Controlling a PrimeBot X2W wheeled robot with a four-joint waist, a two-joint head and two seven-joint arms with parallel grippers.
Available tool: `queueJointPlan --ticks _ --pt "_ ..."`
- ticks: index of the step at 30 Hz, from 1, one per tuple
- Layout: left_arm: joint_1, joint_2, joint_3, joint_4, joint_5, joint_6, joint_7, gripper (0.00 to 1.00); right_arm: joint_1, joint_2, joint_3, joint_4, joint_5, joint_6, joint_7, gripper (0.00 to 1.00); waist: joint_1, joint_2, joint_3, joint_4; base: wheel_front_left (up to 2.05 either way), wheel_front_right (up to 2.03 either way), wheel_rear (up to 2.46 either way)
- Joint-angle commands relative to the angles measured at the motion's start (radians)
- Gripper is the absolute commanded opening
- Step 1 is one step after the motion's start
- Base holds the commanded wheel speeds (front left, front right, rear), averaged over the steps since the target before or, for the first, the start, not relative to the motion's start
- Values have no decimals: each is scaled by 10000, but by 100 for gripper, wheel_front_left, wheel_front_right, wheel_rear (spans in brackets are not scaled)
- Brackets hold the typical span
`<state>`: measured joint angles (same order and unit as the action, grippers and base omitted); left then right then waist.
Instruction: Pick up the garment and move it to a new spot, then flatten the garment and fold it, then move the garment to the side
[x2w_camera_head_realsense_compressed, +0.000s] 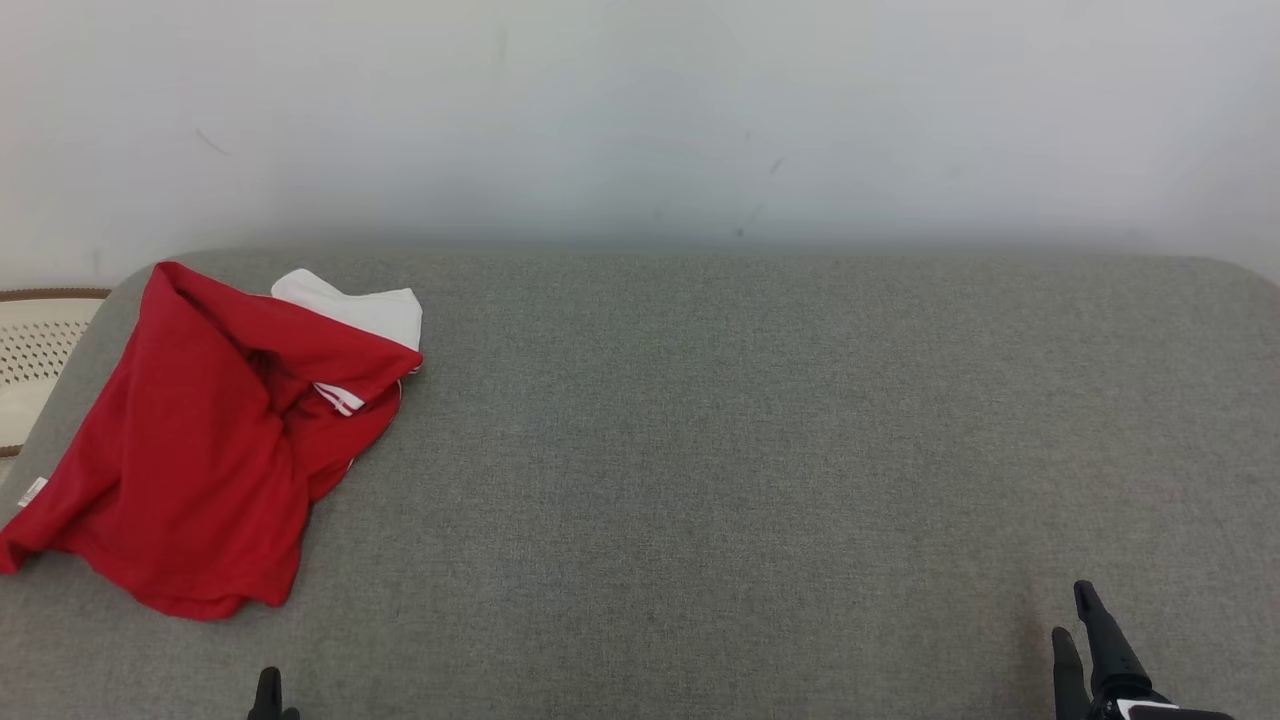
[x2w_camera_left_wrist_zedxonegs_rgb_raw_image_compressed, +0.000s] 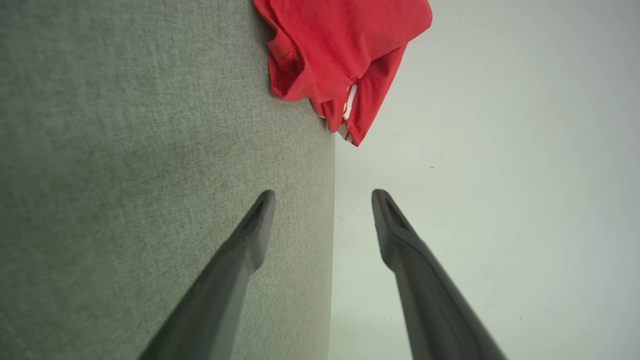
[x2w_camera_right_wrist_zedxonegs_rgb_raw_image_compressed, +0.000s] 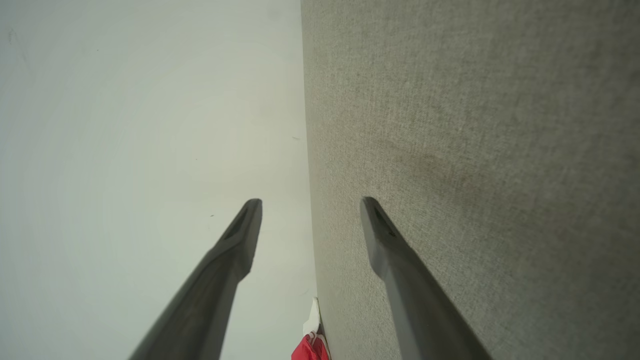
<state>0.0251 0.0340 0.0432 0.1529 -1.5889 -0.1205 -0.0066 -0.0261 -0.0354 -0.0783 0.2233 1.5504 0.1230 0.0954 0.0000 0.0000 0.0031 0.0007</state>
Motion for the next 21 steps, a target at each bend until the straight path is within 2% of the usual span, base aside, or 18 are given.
queueJointPlan --ticks 1,8,21 --pt "-122 77 -50 -216 178 42 -83 100 -6 -58 76 -218 -187 39 -102 100 0 0 -2 1 0 0 0" --pt "-205 90 -122 -424 877 243 -336 100 29 -70 274 -407 -1158 45 -456 100 0 0 -15 -2 0 0 0" --pt "-317 113 -353 -953 3304 783 -759 100 40 -92 692 -818 -3505 57 -1041 100 0 0 -61 -16 0 0 0"
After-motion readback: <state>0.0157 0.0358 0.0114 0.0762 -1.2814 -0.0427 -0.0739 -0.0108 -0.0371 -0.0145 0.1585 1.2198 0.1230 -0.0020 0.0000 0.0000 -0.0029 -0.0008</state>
